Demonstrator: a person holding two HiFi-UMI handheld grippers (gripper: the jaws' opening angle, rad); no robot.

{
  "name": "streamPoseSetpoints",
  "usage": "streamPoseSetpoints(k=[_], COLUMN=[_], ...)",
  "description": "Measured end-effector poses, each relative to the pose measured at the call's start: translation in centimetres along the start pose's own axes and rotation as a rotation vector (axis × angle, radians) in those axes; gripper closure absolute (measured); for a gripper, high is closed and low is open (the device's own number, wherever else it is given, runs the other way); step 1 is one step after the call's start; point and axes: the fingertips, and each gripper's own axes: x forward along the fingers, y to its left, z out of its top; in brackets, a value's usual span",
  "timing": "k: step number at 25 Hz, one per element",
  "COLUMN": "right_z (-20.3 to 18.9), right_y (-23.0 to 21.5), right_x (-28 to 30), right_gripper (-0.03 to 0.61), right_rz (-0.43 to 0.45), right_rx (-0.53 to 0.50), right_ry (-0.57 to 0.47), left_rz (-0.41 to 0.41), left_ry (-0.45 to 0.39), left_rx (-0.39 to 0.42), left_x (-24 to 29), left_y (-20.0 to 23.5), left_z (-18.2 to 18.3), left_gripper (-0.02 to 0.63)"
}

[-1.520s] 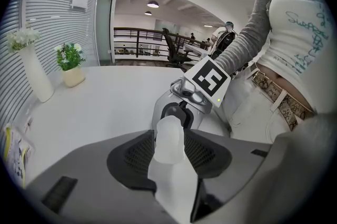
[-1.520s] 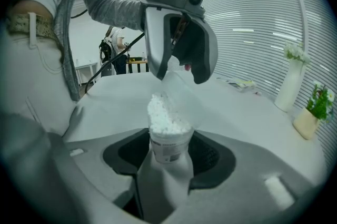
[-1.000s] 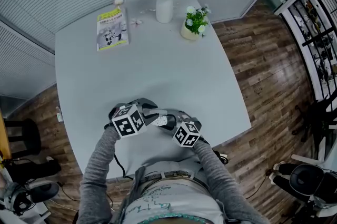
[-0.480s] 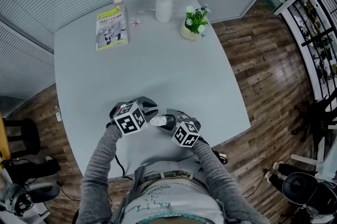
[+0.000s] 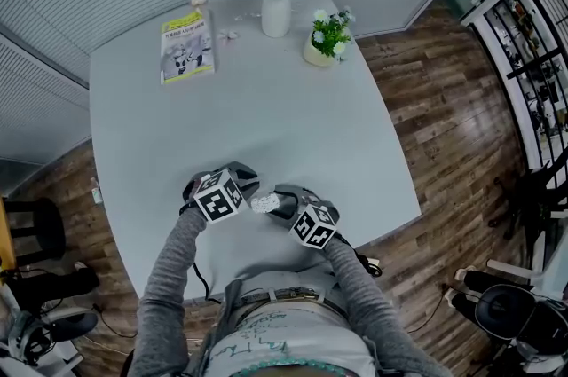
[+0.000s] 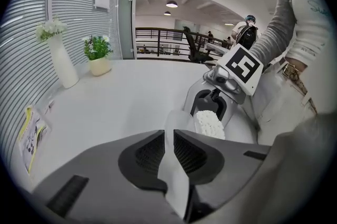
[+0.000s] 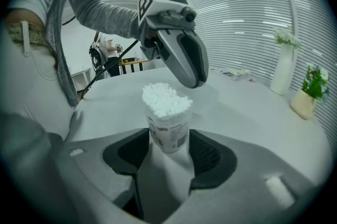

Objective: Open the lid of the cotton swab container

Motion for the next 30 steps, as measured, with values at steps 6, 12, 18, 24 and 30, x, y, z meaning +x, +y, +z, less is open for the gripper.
streamPoseSetpoints(k=[6, 12, 18, 24, 30], right_z=[-0.2, -0.2, -0.4, -0.2, 0.0], right_y=[-0.2, 0.0, 0.0, -0.1, -0.4], right_x=[0.1, 0.1, 0.4, -0.1, -0.9], right_gripper=[0.344, 0.348, 0.348, 0.334, 0.322], right_rz=[-0.004, -0.005, -0.008, -0.003, -0.016], right_rx=[0.004, -0.007, -0.013, 0.026, 0.046], right_ry=[0.008, 0.013, 0.019, 0.0, -0.019], left_rz=[-0.001, -0.005, -0.001, 0.032, 0.071], left_ry=[0.008, -0.007, -0.019, -0.123, -0.235], left_rx=[-0.03, -0.065, -0.073, -0.071, -0.104], left_x=[1.2, 1.7, 1.8, 0.7, -1.1], left_y=[0.1, -0.1, 0.0, 0.2, 0.0], left_z=[-0.8, -1.1, -1.2, -0.4, 0.4], left_gripper=[0.563, 0.563, 0.563, 0.561, 0.541])
